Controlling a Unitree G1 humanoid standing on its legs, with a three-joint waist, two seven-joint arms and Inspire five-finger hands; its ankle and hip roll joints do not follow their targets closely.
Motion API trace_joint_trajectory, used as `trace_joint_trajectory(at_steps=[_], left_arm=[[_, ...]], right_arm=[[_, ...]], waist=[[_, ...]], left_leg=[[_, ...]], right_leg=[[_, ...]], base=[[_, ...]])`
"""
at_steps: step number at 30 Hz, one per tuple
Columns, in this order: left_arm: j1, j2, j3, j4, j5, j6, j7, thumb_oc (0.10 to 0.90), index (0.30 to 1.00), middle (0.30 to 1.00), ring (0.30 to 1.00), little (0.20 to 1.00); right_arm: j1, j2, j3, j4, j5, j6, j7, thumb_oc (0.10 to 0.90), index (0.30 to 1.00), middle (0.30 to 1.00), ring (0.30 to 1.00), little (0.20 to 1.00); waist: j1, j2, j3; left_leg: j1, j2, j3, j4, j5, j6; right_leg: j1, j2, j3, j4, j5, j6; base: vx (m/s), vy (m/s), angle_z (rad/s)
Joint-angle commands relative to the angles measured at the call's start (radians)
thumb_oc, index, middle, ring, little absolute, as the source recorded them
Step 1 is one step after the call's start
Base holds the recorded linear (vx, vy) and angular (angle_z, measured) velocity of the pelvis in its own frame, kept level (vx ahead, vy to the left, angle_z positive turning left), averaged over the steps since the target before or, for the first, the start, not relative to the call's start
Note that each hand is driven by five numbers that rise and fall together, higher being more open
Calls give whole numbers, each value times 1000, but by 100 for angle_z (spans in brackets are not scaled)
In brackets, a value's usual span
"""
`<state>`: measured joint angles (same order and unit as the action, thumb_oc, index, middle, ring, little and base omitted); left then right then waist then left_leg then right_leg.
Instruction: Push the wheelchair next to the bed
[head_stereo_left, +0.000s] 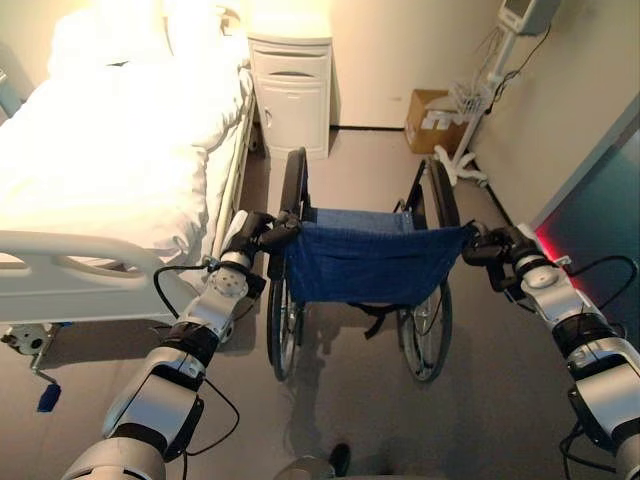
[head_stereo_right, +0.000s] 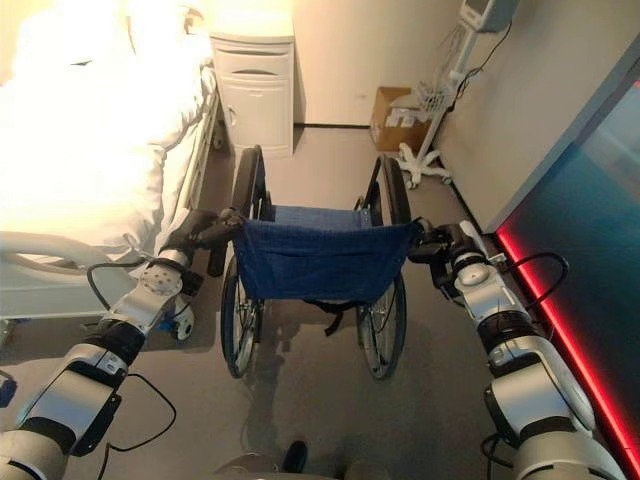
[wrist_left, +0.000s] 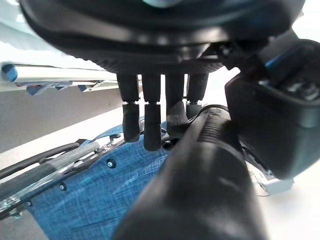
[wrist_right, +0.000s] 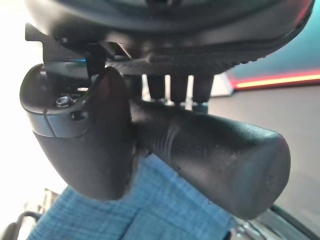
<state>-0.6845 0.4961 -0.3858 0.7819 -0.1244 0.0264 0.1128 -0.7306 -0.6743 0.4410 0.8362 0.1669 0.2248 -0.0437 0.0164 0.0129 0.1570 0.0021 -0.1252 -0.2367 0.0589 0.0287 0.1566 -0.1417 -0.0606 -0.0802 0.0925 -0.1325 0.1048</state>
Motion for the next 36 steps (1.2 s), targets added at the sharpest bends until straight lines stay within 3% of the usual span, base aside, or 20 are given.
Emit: trace_joint_trajectory(at_steps=[1,6,11,12,13,15,16,17,20,23,24,26,28,31,32,35,36], left_arm=[[36,27,-125,-13,87,-19,-45,400,300,300,300,300],[11,32,-120,-12,67,-3,-62,400,300,300,300,300],[-13,12,-124,-5,19,9,-20,400,300,300,300,300],[-15,9,-127,3,9,11,-28,400,300,300,300,300],[-14,8,-134,1,45,15,-16,400,300,300,300,300],[-12,4,-140,4,39,16,-5,400,300,300,300,300],[-13,4,-140,7,42,14,-4,400,300,300,300,300],[-14,3,-142,18,40,5,2,400,300,300,300,300],[-5,1,-148,23,8,-1,16,400,300,300,300,300],[10,1,-139,22,4,-16,19,400,300,300,300,300],[16,1,-134,22,10,-23,13,400,300,300,300,300],[23,0,-131,22,25,-32,10,400,300,300,300,300],[31,0,-126,20,47,-43,4,400,300,300,300,300],[44,14,-126,5,48,-35,4,400,300,300,300,300],[48,16,-125,2,46,-32,5,400,300,300,300,300],[73,37,-99,-25,50,-5,-3,400,300,300,300,300],[78,50,-84,-24,45,9,-13,400,300,300,300,300]], right_arm=[[-94,111,108,-93,58,-7,78,400,300,300,300,300],[-117,129,101,-108,111,104,79,400,300,300,300,300],[-113,127,79,-57,146,137,122,400,300,300,300,300],[-106,135,79,-42,137,141,127,400,300,300,300,300],[-90,144,82,-30,133,137,129,400,300,300,300,300],[-77,141,86,-19,139,126,132,400,300,300,300,300],[-75,140,85,-14,138,124,136,400,300,300,300,300],[-68,143,86,-7,134,120,139,400,300,300,300,300],[-35,135,93,-9,131,107,141,400,300,300,300,300],[-8,130,96,-13,137,95,124,400,300,300,300,300],[2,128,90,-9,141,90,112,400,300,300,300,300],[8,132,87,-7,146,89,100,400,300,300,300,300],[9,144,83,-10,152,104,78,400,300,300,300,300],[22,152,86,-46,132,133,74,400,300,300,300,300],[25,151,87,-52,130,135,77,400,300,300,300,300],[33,141,85,-73,97,150,120,400,300,300,300,300],[34,130,78,-75,78,154,156,400,300,300,300,300]], waist=[[30,-59,66],[0,-80,53],[-36,-78,35],[-46,-68,31],[-52,-68,33],[-66,-66,30],[-69,-64,27],[-78,-60,16],[-88,-64,3],[-72,-76,12],[-55,-80,25],[-36,-74,43],[-6,-57,66],[57,-5,83],[63,-4,84],[90,2,66],[89,6,45]], left_leg=[[22,-2,130,101,-182,-91],[85,5,141,150,-262,-95],[126,48,134,190,-310,-123],[151,81,138,191,-294,-143],[151,134,172,218,-230,-174],[164,183,195,228,-155,-193],[172,195,201,232,-131,-201],[192,221,213,245,-63,-226],[161,251,230,345,61,-236],[83,233,237,438,79,-224],[20,220,252,415,69,-212],[-10,203,256,364,41,-202],[-77,179,278,254,47,-209],[-203,179,297,3,169,-247],[-203,180,299,-19,181,-248],[-230,193,316,-114,183,-247],[-213,199,348,-76,145,-227]], right_leg=[[-54,-114,20,-42,284,48],[-66,-122,6,-74,301,54],[-59,-95,34,25,256,35],[-63,-88,19,64,235,27],[-47,-91,-21,71,224,13],[-20,-74,-37,59,213,-5],[-14,-71,-46,56,210,-9],[-2,-64,-71,53,200,-21],[35,-41,-89,49,165,-66],[76,-37,-95,58,134,-90],[117,-30,-93,56,116,-93],[151,-15,-86,54,102,-86],[209,15,-80,45,78,-81],[339,82,-29,29,3,-85],[353,82,-22,28,-5,-84],[419,71,8,31,-47,-72],[442,50,5,53,-72,-53]], base=[[343,-157,80],[438,-214,43],[431,-286,74],[499,-310,64],[484,-314,49],[409,-283,45],[400,-251,47],[339,-205,33],[382,-212,26],[374,-179,5],[401,-95,-3],[373,-56,-12],[449,23,-16],[651,161,-18],[532,170,-61],[503,264,-82],[593,385,-88]])
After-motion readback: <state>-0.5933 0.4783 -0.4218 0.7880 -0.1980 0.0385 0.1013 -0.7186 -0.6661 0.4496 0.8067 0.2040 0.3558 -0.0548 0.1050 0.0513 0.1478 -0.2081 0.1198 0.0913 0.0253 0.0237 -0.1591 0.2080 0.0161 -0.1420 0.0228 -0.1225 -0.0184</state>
